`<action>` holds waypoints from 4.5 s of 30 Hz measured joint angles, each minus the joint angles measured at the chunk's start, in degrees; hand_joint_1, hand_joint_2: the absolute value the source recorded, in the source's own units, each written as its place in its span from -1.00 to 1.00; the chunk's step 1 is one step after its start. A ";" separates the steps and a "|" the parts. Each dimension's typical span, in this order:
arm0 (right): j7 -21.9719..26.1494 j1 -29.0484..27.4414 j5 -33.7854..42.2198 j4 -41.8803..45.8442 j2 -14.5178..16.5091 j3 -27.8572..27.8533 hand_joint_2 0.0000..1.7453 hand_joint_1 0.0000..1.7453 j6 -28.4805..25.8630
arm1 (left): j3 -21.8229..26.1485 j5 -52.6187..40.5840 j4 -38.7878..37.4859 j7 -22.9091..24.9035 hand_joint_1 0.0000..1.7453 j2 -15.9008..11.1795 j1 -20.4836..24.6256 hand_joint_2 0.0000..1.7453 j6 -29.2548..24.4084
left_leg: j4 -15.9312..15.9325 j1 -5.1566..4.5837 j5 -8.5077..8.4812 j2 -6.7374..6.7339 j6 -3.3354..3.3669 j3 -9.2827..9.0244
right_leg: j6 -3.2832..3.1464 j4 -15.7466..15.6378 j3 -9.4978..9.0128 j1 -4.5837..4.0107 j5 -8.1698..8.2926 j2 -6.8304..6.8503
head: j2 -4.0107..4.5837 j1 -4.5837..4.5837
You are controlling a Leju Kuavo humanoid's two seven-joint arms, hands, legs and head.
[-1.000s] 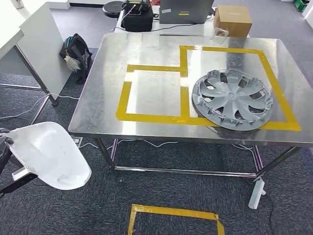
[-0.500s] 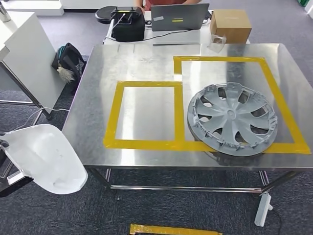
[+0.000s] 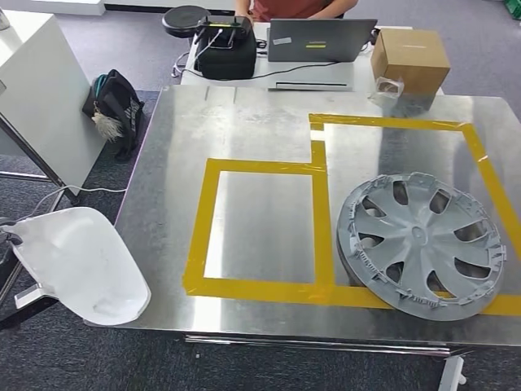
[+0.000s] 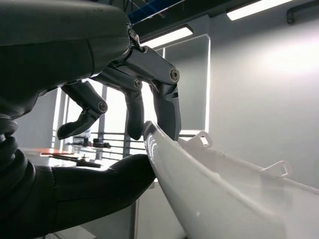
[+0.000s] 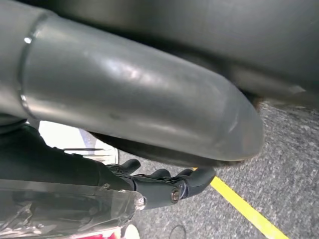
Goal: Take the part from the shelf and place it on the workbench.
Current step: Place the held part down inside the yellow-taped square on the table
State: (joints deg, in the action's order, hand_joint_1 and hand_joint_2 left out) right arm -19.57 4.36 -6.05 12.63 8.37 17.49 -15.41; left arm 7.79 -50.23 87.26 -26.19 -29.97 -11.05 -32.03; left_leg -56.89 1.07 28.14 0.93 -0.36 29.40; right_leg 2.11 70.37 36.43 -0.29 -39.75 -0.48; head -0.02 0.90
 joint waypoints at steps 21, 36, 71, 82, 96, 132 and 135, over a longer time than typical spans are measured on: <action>0.51 0.71 -1.01 0.07 0.19 0.31 -1.00 -1.00 0.46 | 0.84 2.15 0.90 -5.72 1.00 0.77 -2.19 1.00 -0.73 | -0.69 -0.22 -3.61 -0.70 -2.20 5.20 | -2.37 -10.87 -4.83 -0.68 10.86 -0.36 | 0.00 0.27; 0.44 1.59 -2.12 0.09 0.36 1.15 -1.00 -1.00 0.83 | -8.79 -3.63 3.50 -5.18 1.00 -0.97 -0.85 1.00 5.31 | -0.76 -0.30 -3.56 -0.36 -1.24 4.84 | -1.19 -12.44 -5.83 -0.66 10.95 -0.09 | 0.00 0.05; 0.44 2.52 -3.49 0.15 1.29 1.66 -1.00 -1.00 1.08 | -31.62 -9.42 1.36 2.15 1.00 2.12 19.18 1.00 12.95 | -0.73 -0.16 -3.77 -0.33 -1.23 4.57 | -1.16 -12.25 -5.97 -0.80 11.00 -0.01 | -0.01 0.04; 0.44 2.42 -3.73 0.15 1.25 1.66 -1.00 -1.00 1.62 | -44.95 -8.29 -3.19 6.30 1.00 12.97 35.42 1.00 20.68 | -0.75 -0.29 -3.94 -0.29 -1.00 4.61 | -0.84 -12.25 -6.56 -0.65 11.31 -0.11 | 0.00 0.03; 0.44 2.56 -4.92 0.15 1.27 1.66 -1.00 -1.00 2.21 | -49.00 -6.68 -7.05 6.74 1.00 15.02 39.14 1.00 19.35 | -0.70 -0.28 -4.03 -0.31 -0.96 4.61 | -0.84 -12.21 -6.51 -0.69 11.30 -0.11 | 0.00 0.06; 0.44 2.42 -4.97 0.15 1.38 1.64 -1.00 -1.00 1.97 | -44.51 -6.76 -11.74 9.40 -1.00 13.25 36.92 -1.00 13.59 | -0.64 -0.30 -4.02 -0.31 -0.95 4.62 | -0.87 -12.22 -6.48 -0.68 11.27 -0.10 | 0.00 0.06; 0.44 2.33 -4.97 0.15 1.38 1.64 -1.00 -1.00 1.75 | -43.51 -6.79 -11.74 9.44 -1.00 13.09 36.10 -1.00 12.64 | -0.65 -0.40 -3.99 -0.31 -0.91 4.62 | -0.84 -12.26 -6.49 -0.58 11.27 -0.10 | 0.00 0.06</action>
State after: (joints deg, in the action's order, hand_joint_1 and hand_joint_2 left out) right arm -19.12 6.70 -11.03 12.79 9.75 19.12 -13.66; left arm -35.73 -57.02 75.52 -16.74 -16.87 25.05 -19.38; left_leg -57.54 0.67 24.15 0.62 -1.27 34.02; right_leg 1.27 58.12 29.95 -0.86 -28.48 -0.58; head -0.02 0.96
